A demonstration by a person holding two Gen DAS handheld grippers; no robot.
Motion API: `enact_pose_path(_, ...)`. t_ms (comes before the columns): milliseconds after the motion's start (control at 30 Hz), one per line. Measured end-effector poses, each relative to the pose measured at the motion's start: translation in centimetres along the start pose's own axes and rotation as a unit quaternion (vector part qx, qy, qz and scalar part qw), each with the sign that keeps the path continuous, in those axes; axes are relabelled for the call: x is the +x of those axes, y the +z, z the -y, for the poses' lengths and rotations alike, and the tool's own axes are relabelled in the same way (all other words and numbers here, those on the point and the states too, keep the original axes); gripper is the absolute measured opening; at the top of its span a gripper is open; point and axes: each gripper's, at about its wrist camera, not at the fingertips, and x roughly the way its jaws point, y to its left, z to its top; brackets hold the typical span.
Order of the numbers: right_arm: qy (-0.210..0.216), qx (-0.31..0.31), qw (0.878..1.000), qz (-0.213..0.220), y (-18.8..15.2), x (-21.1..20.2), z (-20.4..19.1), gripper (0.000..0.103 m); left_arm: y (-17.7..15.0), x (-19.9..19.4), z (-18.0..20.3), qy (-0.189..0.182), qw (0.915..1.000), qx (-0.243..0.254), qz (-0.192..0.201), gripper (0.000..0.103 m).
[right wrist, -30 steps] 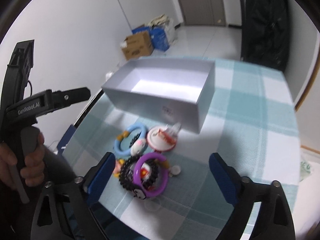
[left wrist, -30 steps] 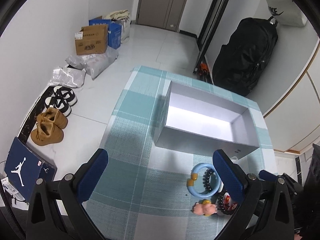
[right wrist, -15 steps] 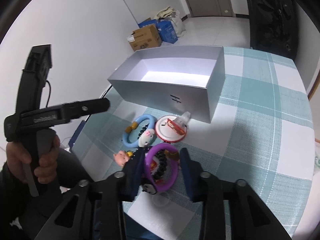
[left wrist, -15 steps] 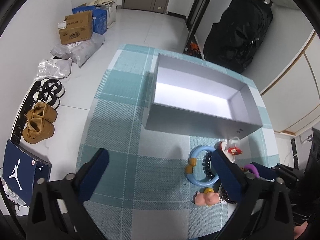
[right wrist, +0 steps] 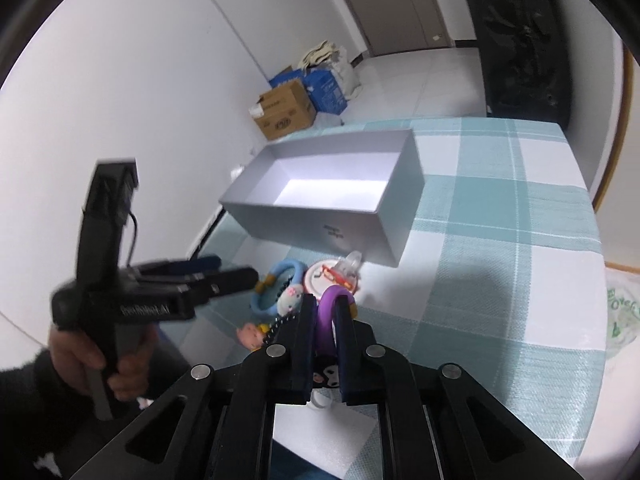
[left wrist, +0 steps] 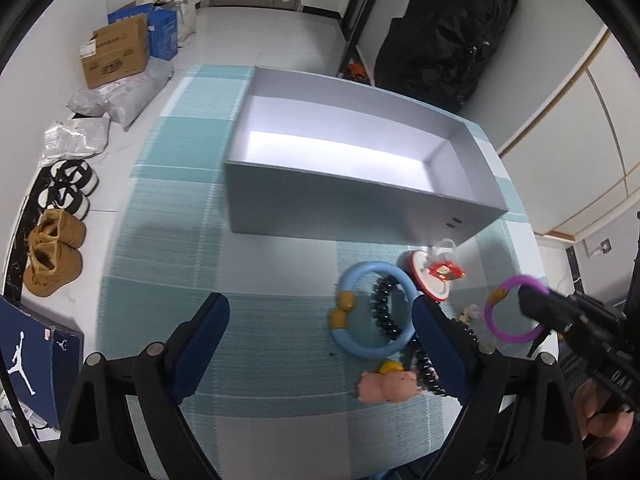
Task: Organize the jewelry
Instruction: 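Grasp the purple bangle with the right tool while the left tool approaches the blue bangle, then grasp the blue bangle with the left tool while the right tool lifts the purple bangle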
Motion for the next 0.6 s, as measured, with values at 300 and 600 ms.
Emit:
enact_pose_path(300, 0.006, 0.026, 0.999, 0.028, 0.3, -1.9, 1.0, 0.008, 0.2, 1.4, 1.9, 0.001, 0.9995, 0.026, -0.019, 0.09)
enact_pose_path(600, 0.01, 0.035, 0.999, 0.036, 0.4, -2.2, 1.5, 0.008, 0.1, 1.7, 2.5, 0.015, 0.9981, 0.054, -0.023, 0.054)
